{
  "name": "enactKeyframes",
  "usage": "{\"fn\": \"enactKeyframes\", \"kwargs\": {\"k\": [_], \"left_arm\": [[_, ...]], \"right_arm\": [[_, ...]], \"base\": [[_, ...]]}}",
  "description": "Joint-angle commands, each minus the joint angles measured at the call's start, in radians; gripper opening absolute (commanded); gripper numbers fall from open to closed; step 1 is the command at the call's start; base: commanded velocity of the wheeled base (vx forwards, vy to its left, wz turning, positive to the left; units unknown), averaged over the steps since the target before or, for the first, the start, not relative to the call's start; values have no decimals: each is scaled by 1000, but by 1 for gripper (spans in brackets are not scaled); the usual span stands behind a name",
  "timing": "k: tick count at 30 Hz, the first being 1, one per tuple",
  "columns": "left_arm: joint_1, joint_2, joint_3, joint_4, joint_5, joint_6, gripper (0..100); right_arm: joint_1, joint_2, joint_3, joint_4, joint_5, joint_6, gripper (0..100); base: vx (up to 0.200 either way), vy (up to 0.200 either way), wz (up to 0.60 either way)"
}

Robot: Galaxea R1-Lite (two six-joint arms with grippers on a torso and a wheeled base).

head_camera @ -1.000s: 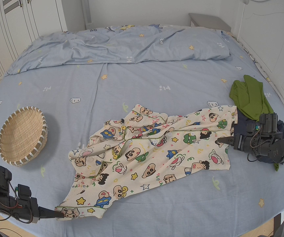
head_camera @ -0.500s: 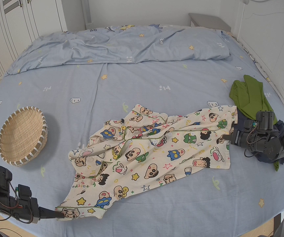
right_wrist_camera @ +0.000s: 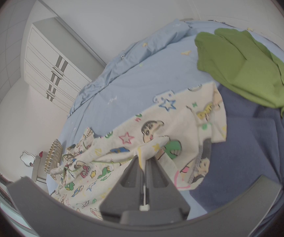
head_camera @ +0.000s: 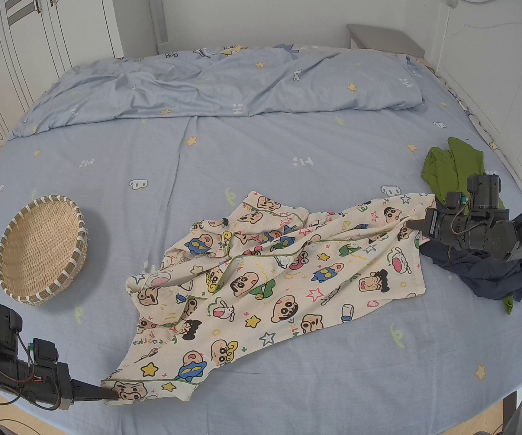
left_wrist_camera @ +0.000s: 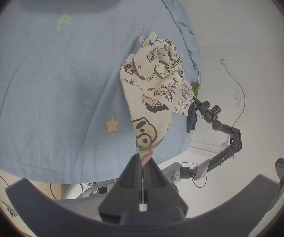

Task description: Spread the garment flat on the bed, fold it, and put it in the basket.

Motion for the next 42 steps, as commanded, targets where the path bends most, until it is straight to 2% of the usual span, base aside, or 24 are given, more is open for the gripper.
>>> {"fn": "enactKeyframes", "kwargs": {"k": [1,10,19,30,31,42], "left_arm": [[0,-1,3,0,1,4,0],[0,-4,6,2,1,4,0],[0,-4,7,3,3,4,0],[1,-2,7,3,4,4,0],[1,-2,7,3,4,4,0],[1,-2,7,6,4,4,0]], "right_arm": [[26,-7,-75,30,0,-4,0],[51,6,-214,149,0,-22,0],[67,41,-300,194,2,-35,0],[72,70,-311,185,8,-62,0],[72,70,-314,180,10,-62,100],[83,67,-319,177,10,-62,100]], "base": [[0,0,0],[0,0,0],[0,0,0],[0,0,0],[0,0,0],[0,0,0]]}}
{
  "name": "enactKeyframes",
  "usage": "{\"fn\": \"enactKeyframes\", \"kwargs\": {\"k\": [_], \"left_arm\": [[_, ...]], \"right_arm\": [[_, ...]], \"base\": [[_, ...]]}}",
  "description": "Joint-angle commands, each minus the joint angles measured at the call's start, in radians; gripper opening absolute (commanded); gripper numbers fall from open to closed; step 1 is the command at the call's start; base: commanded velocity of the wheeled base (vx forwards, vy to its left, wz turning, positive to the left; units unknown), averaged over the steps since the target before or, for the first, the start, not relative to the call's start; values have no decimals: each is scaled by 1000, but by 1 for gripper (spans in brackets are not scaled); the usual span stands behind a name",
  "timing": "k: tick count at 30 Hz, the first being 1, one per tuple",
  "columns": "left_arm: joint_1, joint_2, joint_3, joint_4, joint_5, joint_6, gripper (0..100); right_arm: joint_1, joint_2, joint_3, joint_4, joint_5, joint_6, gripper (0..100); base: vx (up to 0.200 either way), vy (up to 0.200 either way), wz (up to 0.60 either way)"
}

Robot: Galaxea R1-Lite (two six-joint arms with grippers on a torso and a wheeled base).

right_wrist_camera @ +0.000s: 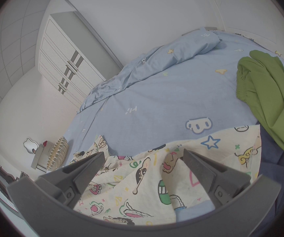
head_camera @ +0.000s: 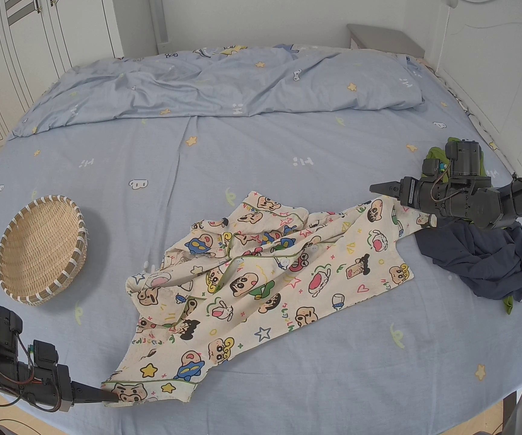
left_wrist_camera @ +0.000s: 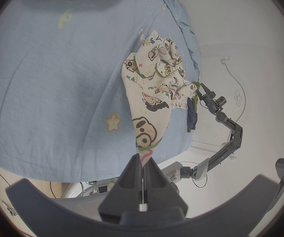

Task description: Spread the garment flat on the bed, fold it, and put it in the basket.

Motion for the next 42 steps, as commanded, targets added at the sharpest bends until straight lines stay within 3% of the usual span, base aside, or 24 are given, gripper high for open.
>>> {"fn": "enactKeyframes", "kwargs": {"k": [1,16,18,25,31,38,42], "left_arm": [[1,3,0,-2,0,-1,0],[12,8,-9,-6,0,-1,0],[12,8,-11,-6,2,-1,0],[2,18,-6,-8,2,-1,0],[-1,31,-6,-8,2,1,0],[2,32,-3,-6,2,28,0],[1,38,-3,-6,0,33,0]], "right_arm": [[-8,-11,17,5,1,2,100],[-48,-381,417,8,8,10,100],[-46,-401,486,11,54,3,100],[-91,-335,566,12,145,-1,100],[-149,-301,589,15,267,-1,100],[-169,-174,564,11,275,-69,100],[-166,-111,547,8,333,-70,100]], "base": [[0,0,0],[0,0,0],[0,0,0],[0,0,0],[0,0,0],[0,0,0],[0,0,0]]}}
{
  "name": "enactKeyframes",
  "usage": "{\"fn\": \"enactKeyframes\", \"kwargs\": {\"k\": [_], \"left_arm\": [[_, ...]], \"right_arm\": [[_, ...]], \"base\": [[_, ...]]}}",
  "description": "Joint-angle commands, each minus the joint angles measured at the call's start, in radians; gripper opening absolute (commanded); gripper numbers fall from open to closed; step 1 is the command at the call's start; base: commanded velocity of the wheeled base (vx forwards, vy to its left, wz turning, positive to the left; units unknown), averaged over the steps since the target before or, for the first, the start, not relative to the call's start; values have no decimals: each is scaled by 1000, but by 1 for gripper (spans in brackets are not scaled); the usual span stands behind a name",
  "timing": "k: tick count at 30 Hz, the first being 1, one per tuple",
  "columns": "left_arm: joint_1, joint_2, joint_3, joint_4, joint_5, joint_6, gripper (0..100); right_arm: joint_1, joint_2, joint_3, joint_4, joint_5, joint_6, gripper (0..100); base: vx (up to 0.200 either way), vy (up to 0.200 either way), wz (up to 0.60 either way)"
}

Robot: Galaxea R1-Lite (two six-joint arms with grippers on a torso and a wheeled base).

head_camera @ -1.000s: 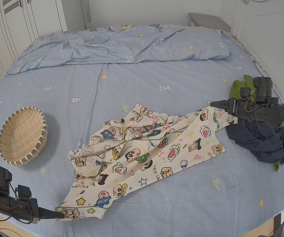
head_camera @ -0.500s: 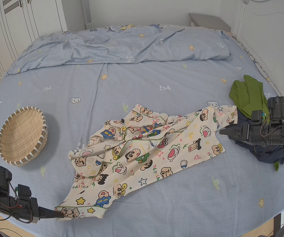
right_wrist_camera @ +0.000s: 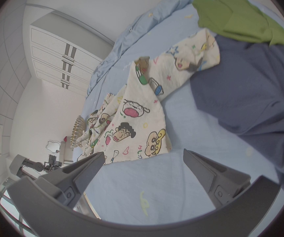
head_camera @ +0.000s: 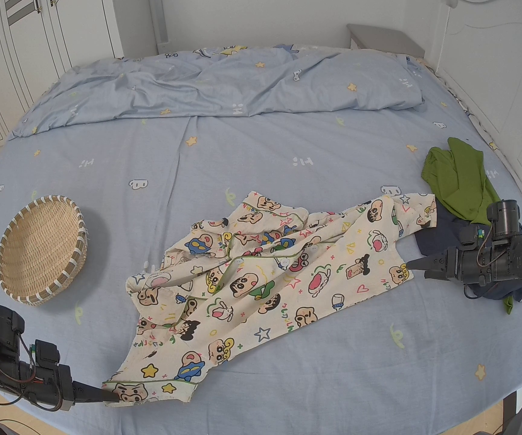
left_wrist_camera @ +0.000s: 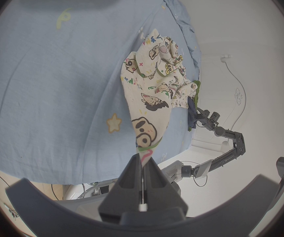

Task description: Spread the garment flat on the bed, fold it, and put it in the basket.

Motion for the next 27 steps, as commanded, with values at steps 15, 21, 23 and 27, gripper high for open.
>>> {"fn": "enactKeyframes", "kwargs": {"k": [15,21,23,27], "left_arm": [[-1,16,1,-1,-6,7,0],[1,16,-1,-1,-6,7,0],[1,16,1,-1,-6,7,0],[-1,16,-1,-1,-6,7,0]], "right_arm": [[-23,203,-93,-16,149,21,100],[-20,219,-129,-17,191,85,100],[-21,226,-139,-17,224,99,100],[-18,226,-143,-16,246,108,100]], "base": [[0,0,0],[0,0,0],[0,0,0],[0,0,0]]}}
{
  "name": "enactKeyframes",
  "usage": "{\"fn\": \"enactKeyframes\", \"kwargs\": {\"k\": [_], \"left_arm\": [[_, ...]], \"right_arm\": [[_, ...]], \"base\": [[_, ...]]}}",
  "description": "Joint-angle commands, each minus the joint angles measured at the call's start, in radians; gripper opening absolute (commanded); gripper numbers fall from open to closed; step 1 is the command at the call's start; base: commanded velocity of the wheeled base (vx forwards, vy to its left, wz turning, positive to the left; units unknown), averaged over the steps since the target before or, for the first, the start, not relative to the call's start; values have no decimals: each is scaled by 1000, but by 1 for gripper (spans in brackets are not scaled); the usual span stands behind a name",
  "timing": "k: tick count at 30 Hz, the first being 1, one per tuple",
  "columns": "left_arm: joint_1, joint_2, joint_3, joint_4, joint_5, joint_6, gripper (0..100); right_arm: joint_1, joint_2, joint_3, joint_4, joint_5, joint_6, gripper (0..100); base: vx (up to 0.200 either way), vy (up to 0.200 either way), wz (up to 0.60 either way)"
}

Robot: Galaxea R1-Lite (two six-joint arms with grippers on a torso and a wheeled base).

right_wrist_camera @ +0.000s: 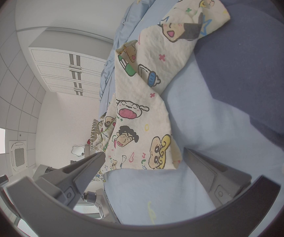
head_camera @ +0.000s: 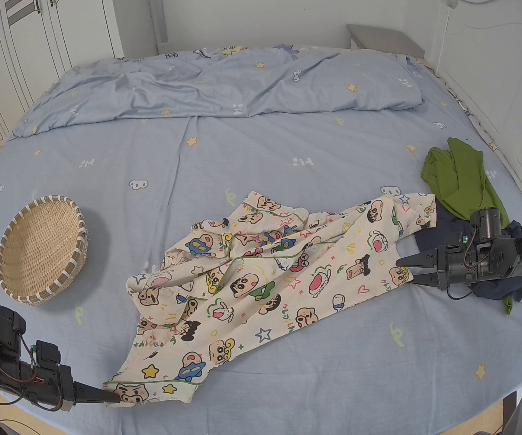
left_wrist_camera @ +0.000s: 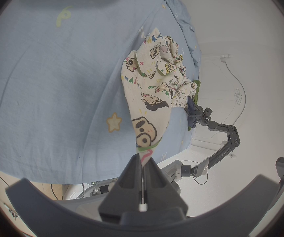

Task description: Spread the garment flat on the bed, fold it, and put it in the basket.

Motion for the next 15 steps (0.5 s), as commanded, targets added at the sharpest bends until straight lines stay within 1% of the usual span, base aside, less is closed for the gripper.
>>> {"fn": "enactKeyframes", "kwargs": {"k": [1,6,15], "left_arm": [[-1,2,-1,0,0,-1,0],[-1,15,-4,0,0,1,0],[-1,13,-4,0,0,1,0]], "right_arm": [[3,15,-8,2,6,1,100],[17,16,-8,7,6,3,100],[12,18,-16,5,7,17,100]], "base": [[0,0,0],[0,0,0],[0,0,0]]}}
